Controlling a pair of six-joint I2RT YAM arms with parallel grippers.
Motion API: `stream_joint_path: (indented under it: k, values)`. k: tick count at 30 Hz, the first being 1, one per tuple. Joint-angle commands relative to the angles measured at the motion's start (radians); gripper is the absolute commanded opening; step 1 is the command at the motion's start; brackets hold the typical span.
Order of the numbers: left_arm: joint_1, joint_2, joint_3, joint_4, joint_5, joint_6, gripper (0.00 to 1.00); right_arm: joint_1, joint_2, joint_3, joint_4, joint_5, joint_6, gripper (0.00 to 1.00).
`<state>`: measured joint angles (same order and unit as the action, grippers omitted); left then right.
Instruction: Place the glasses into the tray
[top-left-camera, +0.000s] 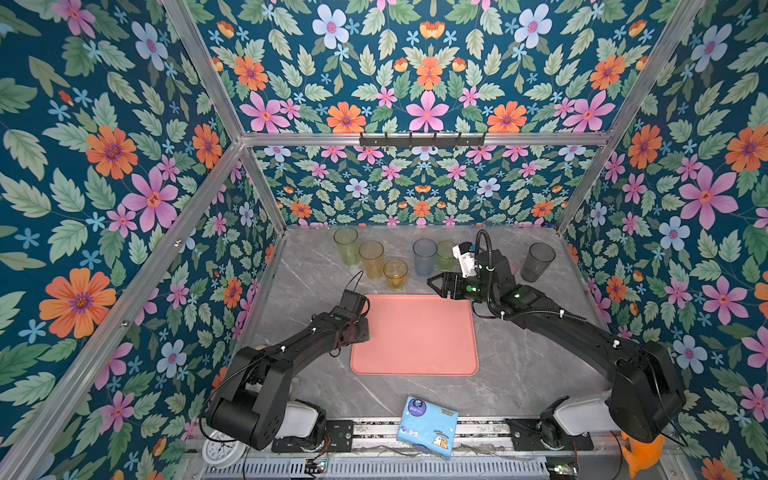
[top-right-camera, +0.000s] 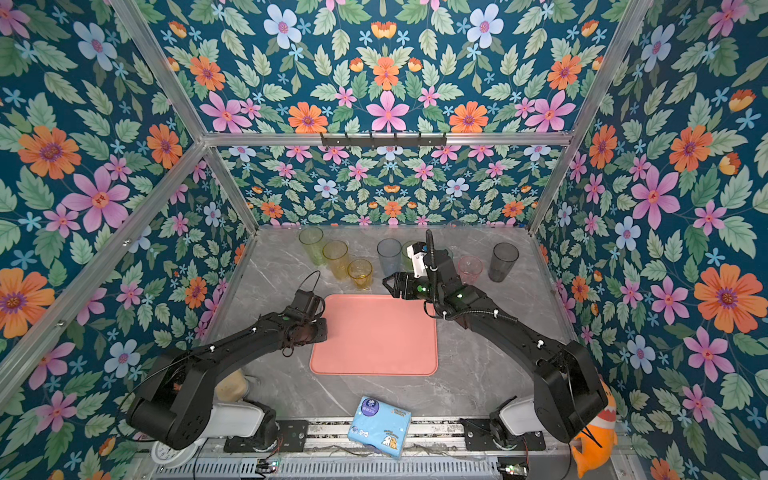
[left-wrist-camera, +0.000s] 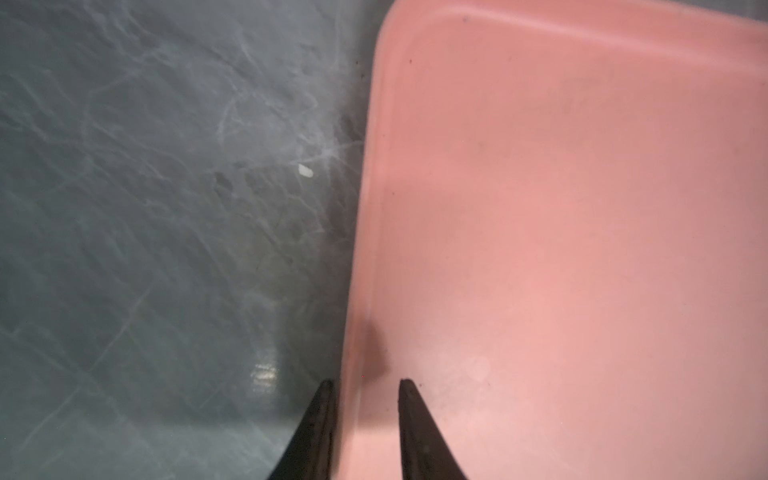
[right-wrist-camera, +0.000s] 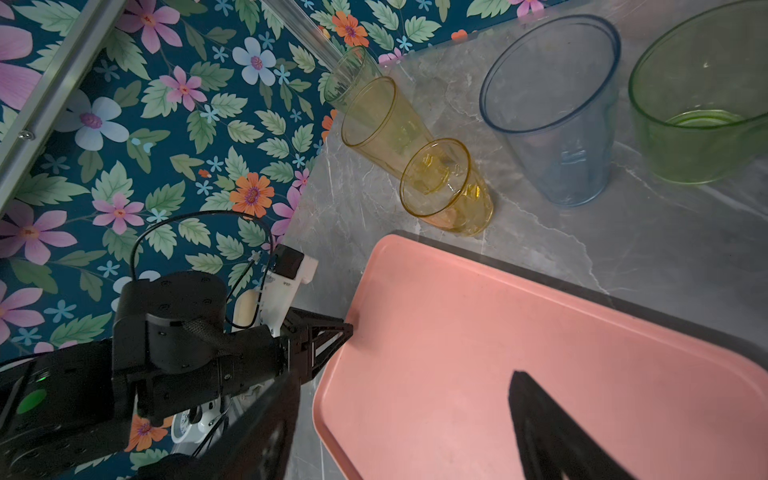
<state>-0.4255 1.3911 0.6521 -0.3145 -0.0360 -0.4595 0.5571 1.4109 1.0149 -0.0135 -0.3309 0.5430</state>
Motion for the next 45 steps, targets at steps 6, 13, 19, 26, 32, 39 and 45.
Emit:
stream_joint_path:
  k: [6,13,19,26,32,39,45]
  values:
    - [0.001,0.056,0.009,0.025,-0.008,0.045,0.12,0.003,0.005,0.013,-0.036,0.036,-0.008,0.8]
    - [0.001,0.064,0.009,0.053,0.031,0.074,0.11,0.003,0.015,0.032,-0.082,0.091,-0.012,0.78]
    - [-0.012,0.061,0.007,0.073,0.066,0.086,0.11,0.002,0.026,0.038,-0.109,0.112,-0.011,0.78]
    - [-0.055,0.047,-0.012,0.077,0.058,0.063,0.1,0.003,0.019,0.037,-0.141,0.15,-0.009,0.78]
    - [-0.078,0.003,-0.049,0.057,0.025,-0.006,0.08,0.004,0.03,0.047,-0.148,0.147,-0.008,0.78]
    - [-0.13,-0.034,-0.069,0.061,0.016,-0.058,0.09,0.003,0.049,0.054,-0.144,0.133,0.004,0.78]
    - [-0.147,-0.024,-0.062,0.078,0.015,-0.082,0.09,0.003,0.046,0.047,-0.154,0.136,0.01,0.78]
